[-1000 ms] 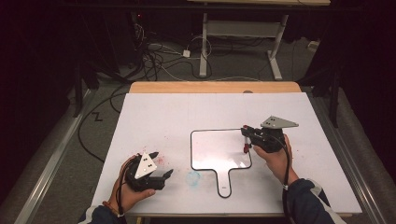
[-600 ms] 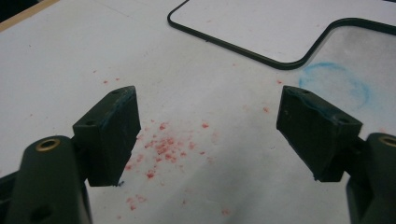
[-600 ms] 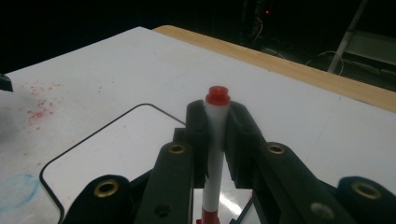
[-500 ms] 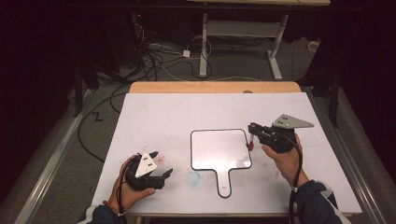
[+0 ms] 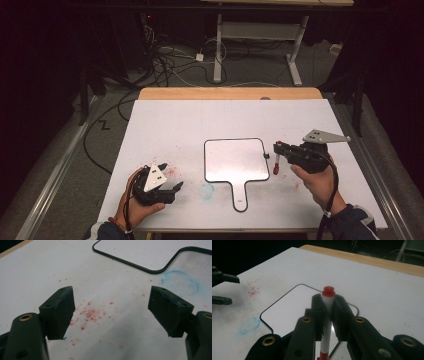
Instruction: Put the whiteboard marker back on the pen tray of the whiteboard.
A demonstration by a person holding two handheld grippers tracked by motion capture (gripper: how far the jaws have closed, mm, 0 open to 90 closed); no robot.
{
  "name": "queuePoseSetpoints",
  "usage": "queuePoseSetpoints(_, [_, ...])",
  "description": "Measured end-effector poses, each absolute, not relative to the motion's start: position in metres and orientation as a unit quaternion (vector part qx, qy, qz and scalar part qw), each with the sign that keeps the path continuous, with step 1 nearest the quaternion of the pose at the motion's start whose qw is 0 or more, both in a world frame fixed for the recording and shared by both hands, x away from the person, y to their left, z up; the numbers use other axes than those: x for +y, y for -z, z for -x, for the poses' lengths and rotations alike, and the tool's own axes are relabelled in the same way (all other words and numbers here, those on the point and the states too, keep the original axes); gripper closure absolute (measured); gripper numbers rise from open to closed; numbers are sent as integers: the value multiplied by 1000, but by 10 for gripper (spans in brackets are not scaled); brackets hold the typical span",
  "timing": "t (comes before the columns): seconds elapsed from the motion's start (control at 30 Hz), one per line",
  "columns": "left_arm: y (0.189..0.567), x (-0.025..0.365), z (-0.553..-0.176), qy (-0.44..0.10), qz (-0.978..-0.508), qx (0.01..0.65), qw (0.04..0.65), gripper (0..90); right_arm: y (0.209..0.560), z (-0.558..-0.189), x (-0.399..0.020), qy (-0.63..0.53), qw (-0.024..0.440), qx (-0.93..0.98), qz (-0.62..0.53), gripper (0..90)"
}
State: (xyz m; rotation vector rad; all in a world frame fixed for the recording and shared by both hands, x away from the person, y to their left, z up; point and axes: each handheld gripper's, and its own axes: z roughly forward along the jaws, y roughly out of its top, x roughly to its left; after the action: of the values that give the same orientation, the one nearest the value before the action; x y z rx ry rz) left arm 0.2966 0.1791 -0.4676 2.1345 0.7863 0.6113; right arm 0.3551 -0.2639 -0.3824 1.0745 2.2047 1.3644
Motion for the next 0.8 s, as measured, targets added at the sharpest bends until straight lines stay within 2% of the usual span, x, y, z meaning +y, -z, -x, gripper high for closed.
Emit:
queuePoseSetpoints(0.17, [465, 176, -299, -250, -837, 299, 384, 205, 394, -365, -261, -463, 129, 783, -396, 810])
queuePoseSetpoints(0.8, [469, 171, -300, -235, -847, 300, 372, 205, 444, -419, -247, -442, 120, 767, -450, 782])
